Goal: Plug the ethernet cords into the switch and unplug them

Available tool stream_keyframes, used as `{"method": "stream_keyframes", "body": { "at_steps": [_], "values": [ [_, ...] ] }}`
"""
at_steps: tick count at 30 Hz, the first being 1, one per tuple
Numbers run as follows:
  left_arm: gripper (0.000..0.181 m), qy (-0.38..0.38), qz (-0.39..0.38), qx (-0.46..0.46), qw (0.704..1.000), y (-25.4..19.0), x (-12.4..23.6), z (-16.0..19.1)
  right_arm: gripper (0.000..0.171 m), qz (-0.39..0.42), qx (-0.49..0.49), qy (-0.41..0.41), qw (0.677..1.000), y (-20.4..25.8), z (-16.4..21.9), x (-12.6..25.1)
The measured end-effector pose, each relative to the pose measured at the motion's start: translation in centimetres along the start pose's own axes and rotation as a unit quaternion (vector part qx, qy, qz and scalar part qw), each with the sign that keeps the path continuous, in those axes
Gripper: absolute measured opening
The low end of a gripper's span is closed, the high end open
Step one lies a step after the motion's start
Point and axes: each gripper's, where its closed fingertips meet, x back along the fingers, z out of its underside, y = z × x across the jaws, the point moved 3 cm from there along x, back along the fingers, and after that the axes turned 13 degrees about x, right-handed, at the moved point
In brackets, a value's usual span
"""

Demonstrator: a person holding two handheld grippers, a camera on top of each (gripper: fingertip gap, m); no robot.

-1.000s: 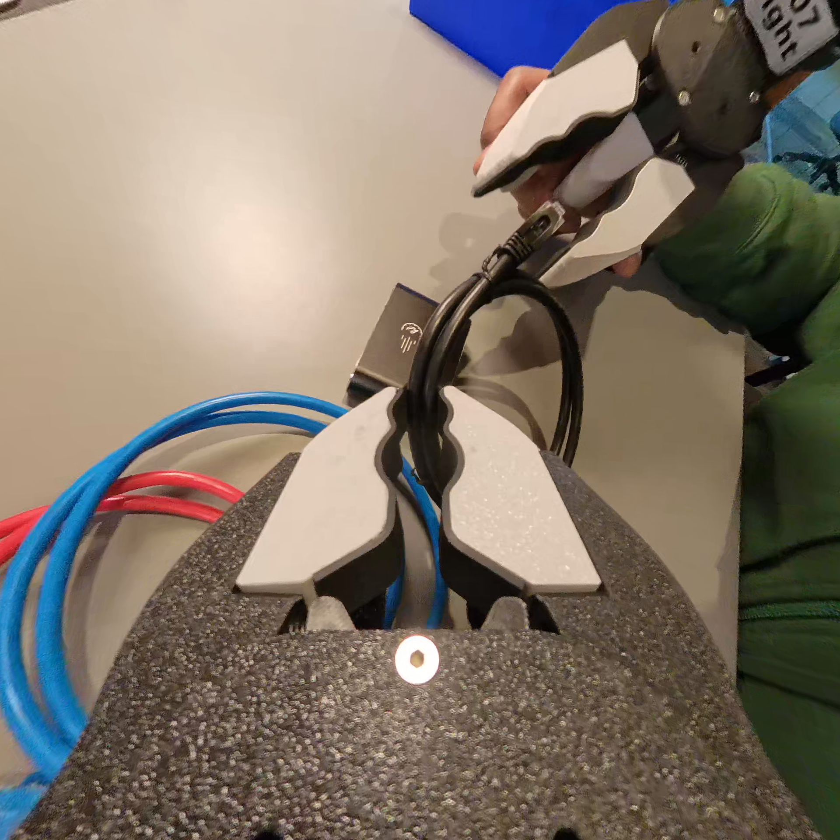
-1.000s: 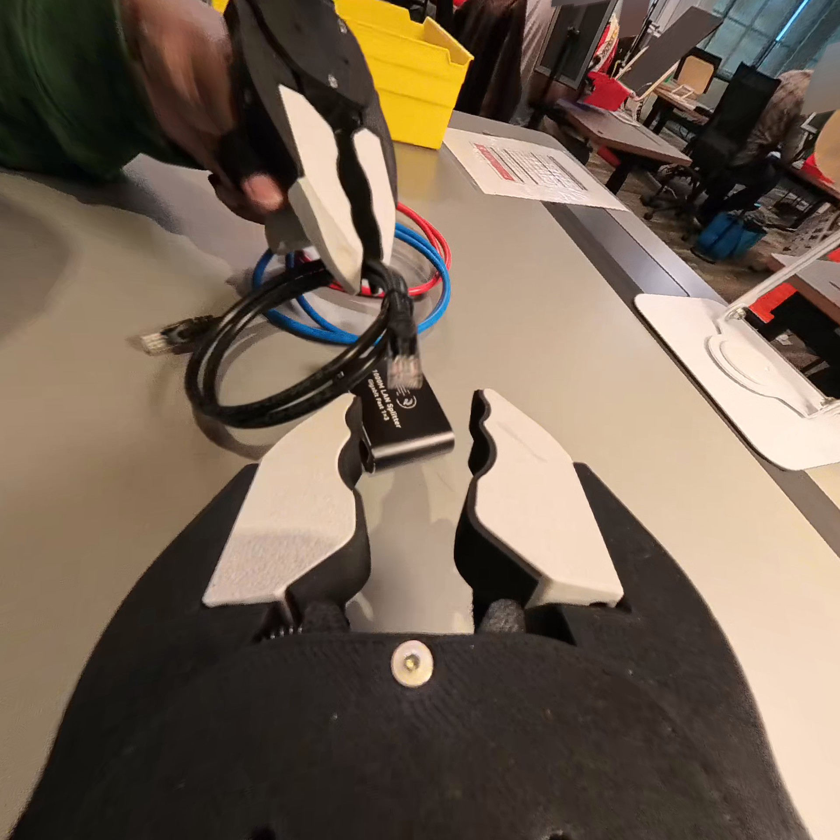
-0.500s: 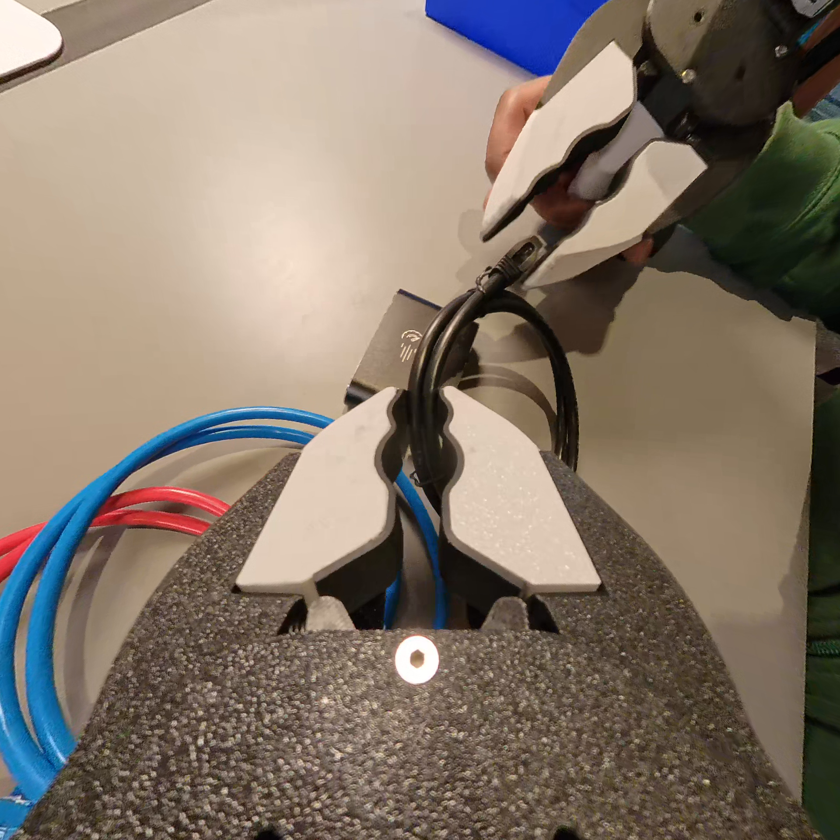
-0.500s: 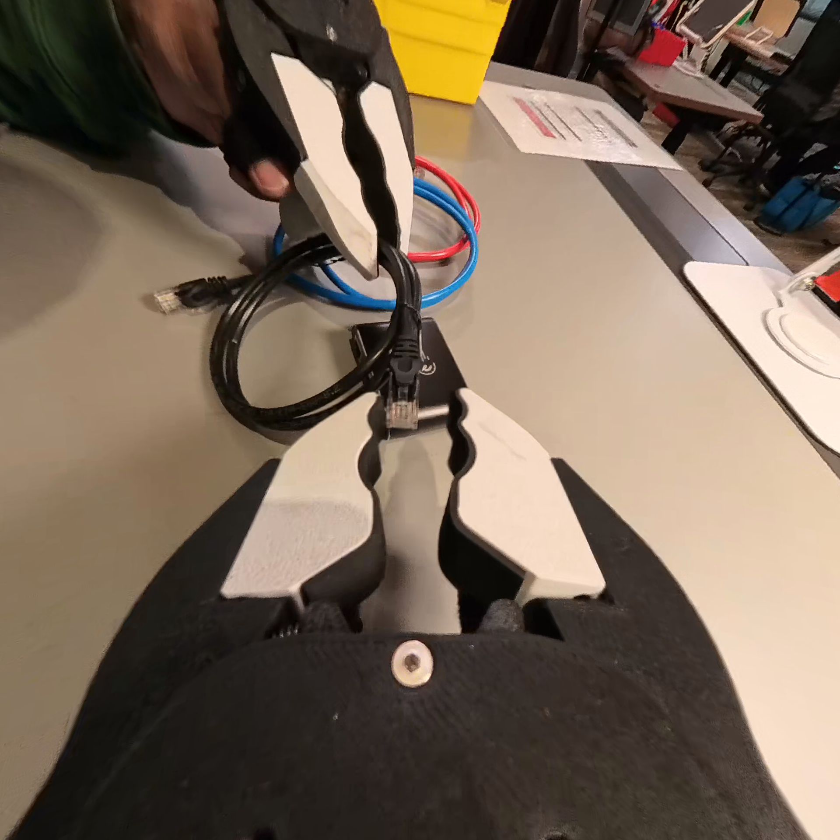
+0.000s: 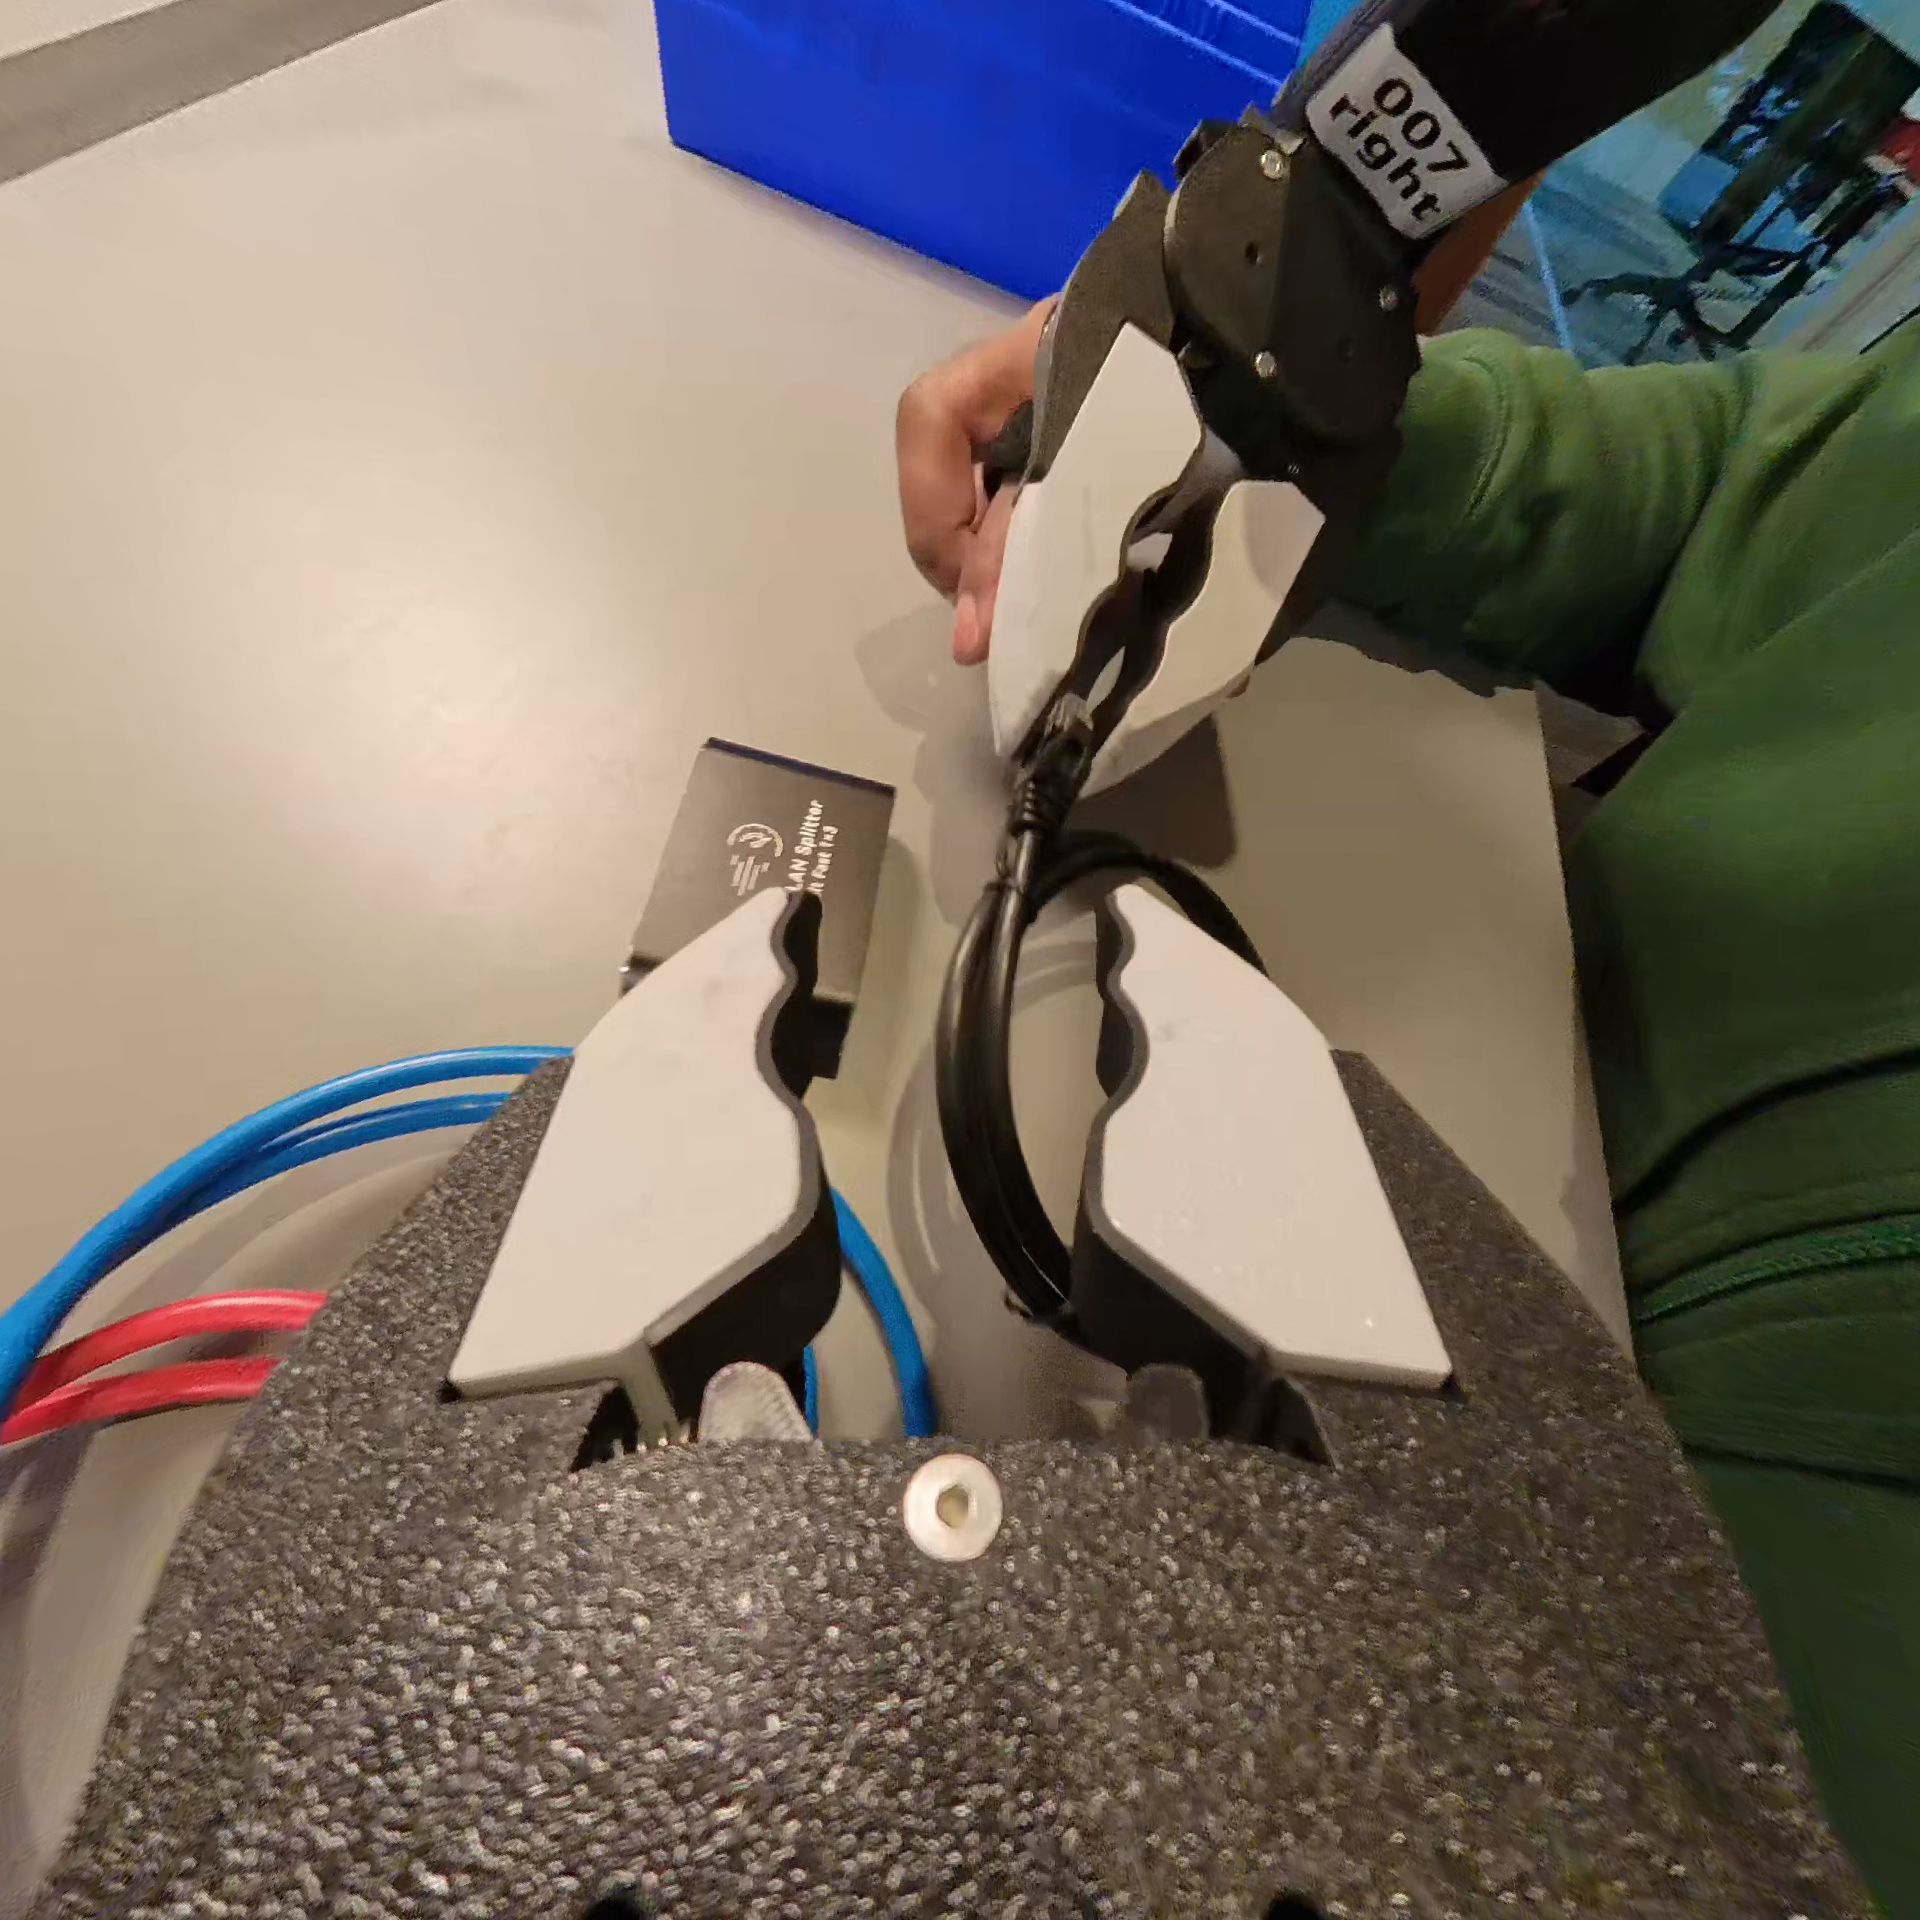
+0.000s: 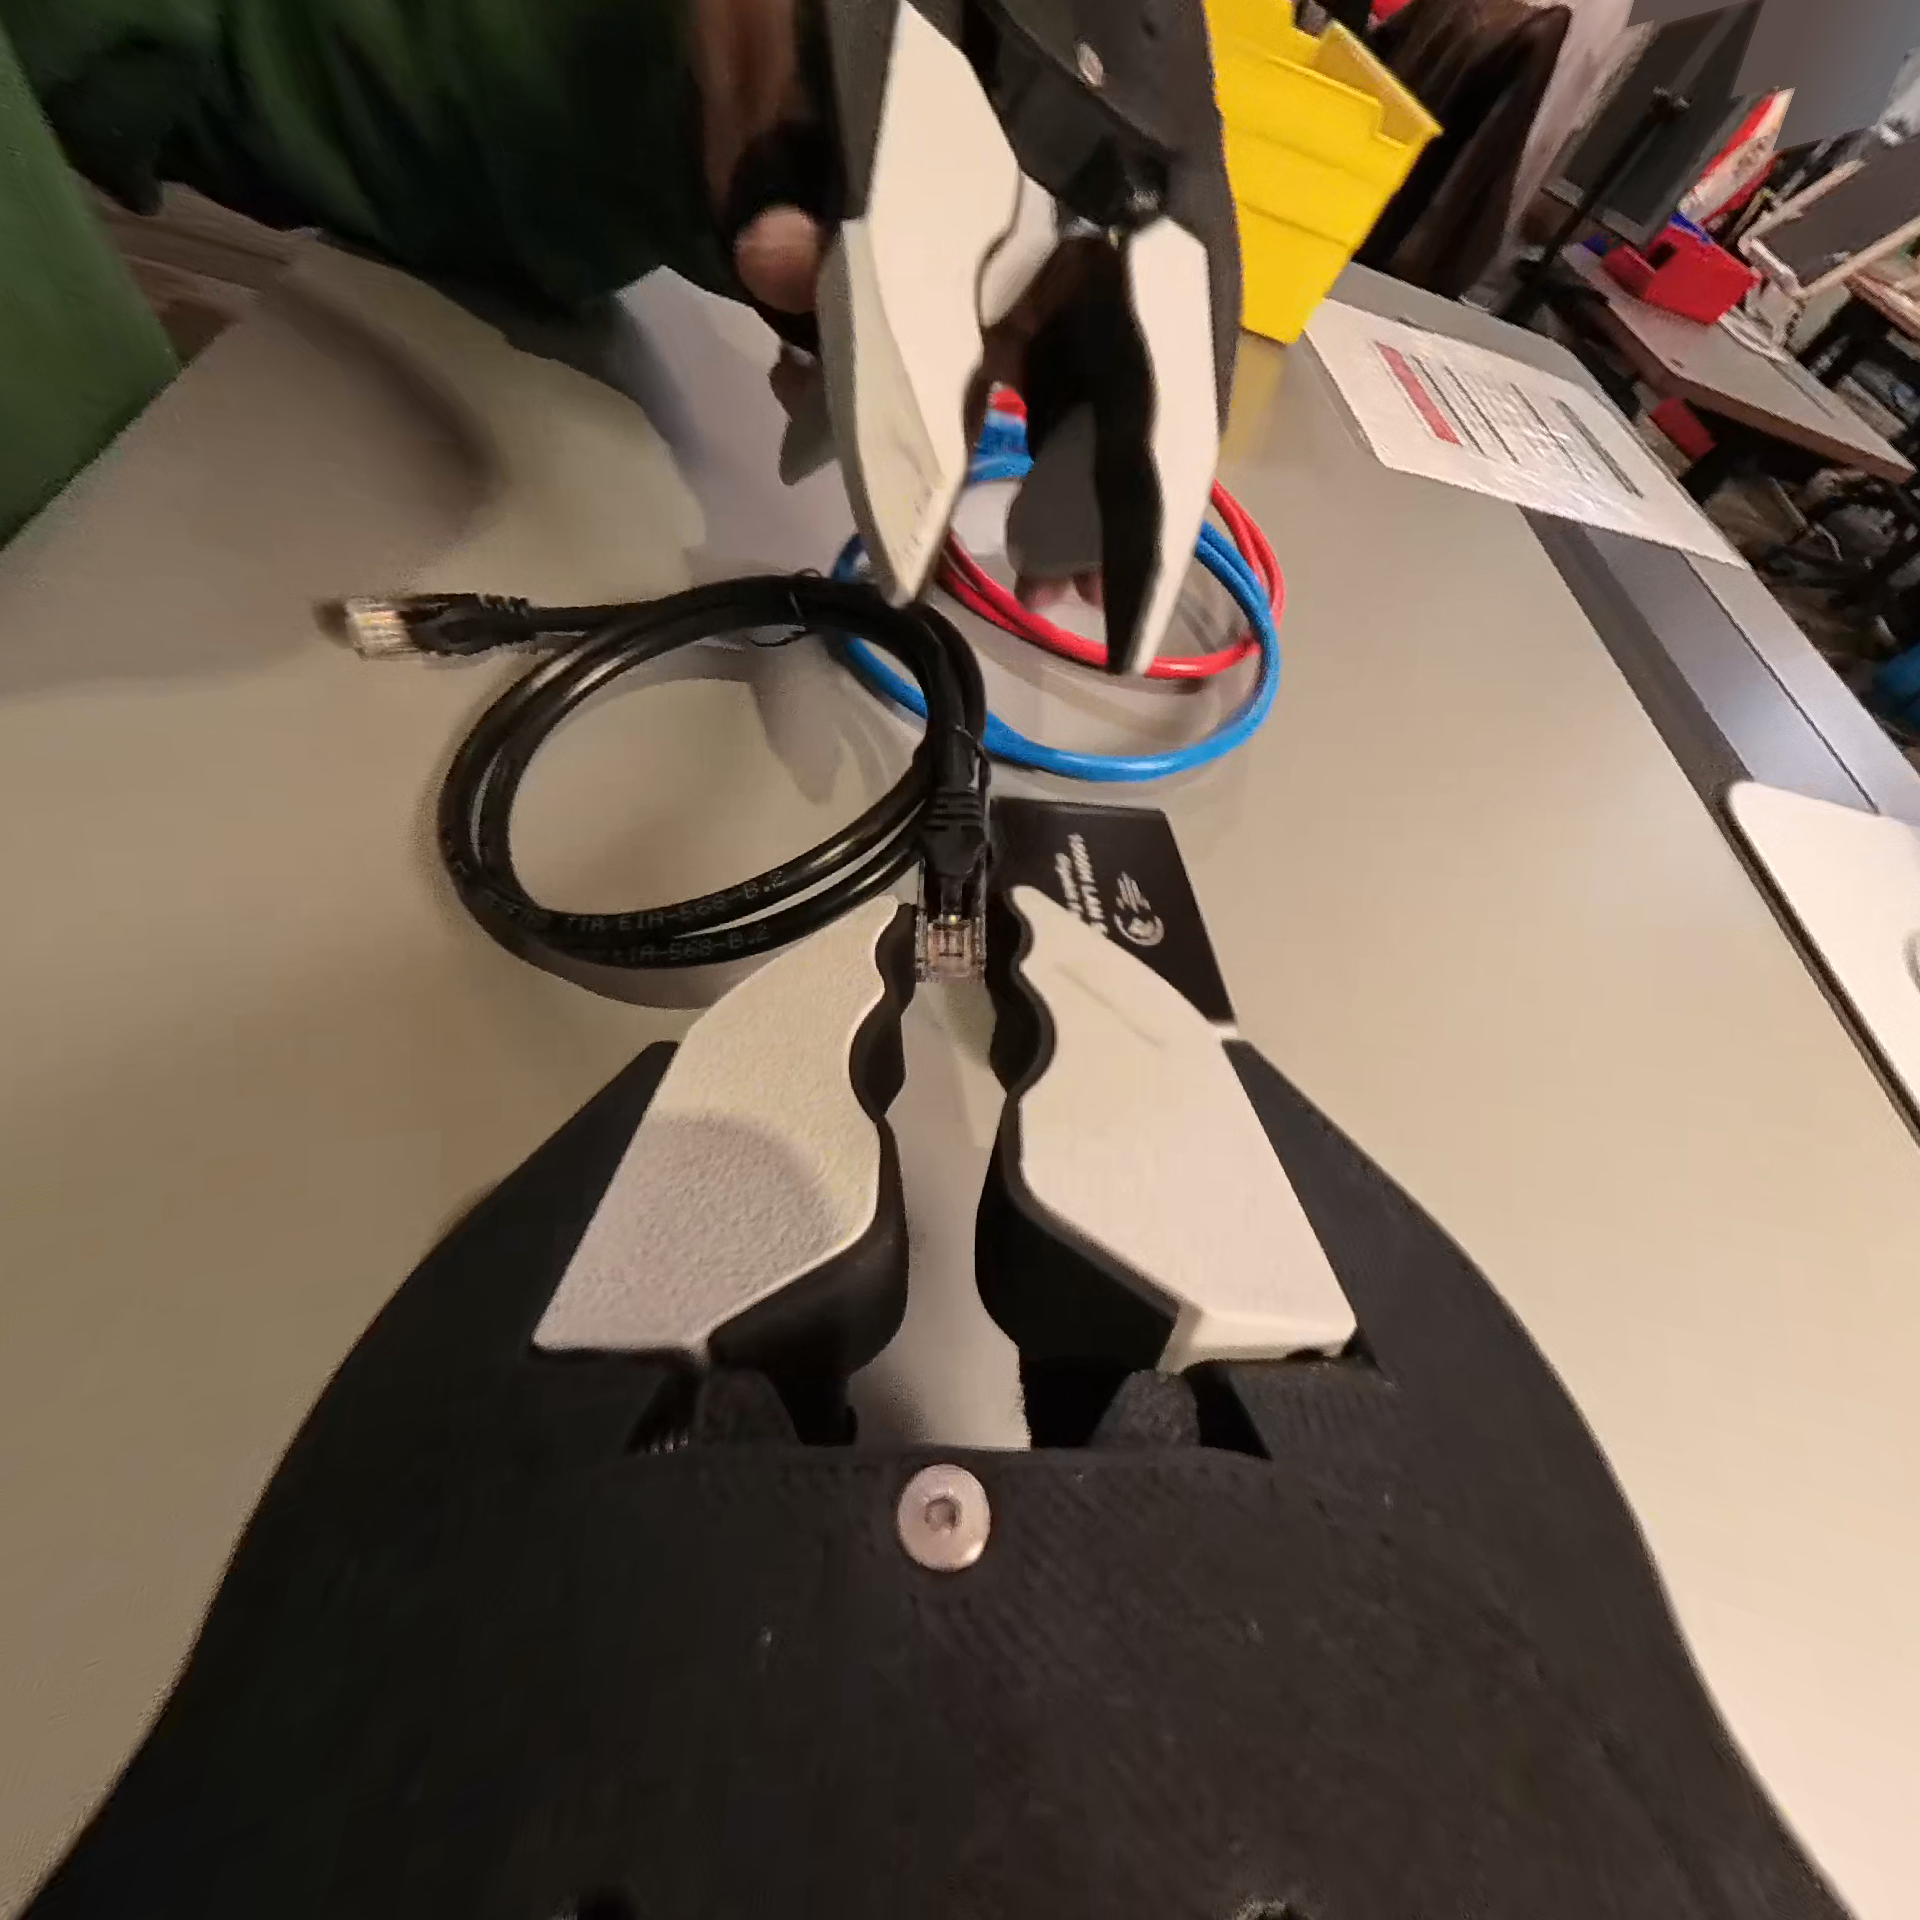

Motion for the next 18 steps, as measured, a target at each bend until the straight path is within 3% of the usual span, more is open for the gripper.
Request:
{"method": "stream_keyframes", "body": {
  "at_steps": [5, 12, 18],
  "values": [
    [0.049, 0.029, 0.033, 0.011, 0.999, -1.1, -1.5, 1.2, 0.013, -0.017, 0.038, -0.019, 0.999, 1.3, -1.4, -1.1],
    [0.017, 0.071, 0.063, 0.011, 0.995, -2.2, -2.6, 2.7, 0.013, 0.002, 0.073, -0.010, 0.997, 1.5, -1.8, -2.1],
    [0.013, 0.070, 0.063, 0.030, 0.995, -2.0, -2.6, 2.7, 0.013, 0.010, 0.076, 0.000, 0.997, 1.3, -1.5, -2.3]
  ]
}}
